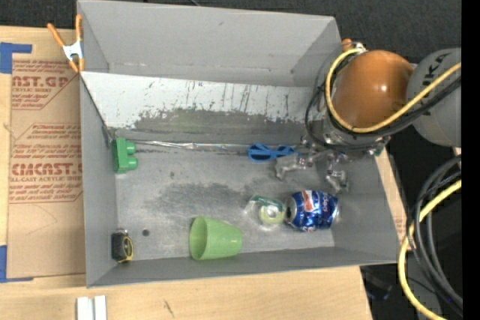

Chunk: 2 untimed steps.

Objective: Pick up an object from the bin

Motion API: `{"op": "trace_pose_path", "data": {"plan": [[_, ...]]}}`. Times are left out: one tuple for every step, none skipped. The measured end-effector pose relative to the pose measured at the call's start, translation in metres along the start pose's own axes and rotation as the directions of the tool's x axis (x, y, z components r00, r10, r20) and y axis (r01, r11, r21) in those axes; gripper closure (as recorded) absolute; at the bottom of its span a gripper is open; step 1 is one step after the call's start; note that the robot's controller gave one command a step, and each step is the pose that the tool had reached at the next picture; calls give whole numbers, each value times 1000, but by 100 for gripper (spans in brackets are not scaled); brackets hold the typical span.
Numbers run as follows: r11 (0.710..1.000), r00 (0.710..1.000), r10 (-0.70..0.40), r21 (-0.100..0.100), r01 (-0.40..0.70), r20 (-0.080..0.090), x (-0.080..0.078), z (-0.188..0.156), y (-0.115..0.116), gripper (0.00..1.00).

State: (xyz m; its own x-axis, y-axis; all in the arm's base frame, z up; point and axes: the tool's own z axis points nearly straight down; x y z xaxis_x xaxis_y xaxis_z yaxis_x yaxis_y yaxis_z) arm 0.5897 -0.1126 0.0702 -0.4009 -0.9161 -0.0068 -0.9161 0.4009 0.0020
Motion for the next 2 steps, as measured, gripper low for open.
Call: {"op": "trace_pose_path", "data": {"plan": [[989, 989, -145, 26, 145, 13, 34, -5, 79, 0], [989, 990, -142, 40, 141, 8, 38, -6, 72, 100]]}}
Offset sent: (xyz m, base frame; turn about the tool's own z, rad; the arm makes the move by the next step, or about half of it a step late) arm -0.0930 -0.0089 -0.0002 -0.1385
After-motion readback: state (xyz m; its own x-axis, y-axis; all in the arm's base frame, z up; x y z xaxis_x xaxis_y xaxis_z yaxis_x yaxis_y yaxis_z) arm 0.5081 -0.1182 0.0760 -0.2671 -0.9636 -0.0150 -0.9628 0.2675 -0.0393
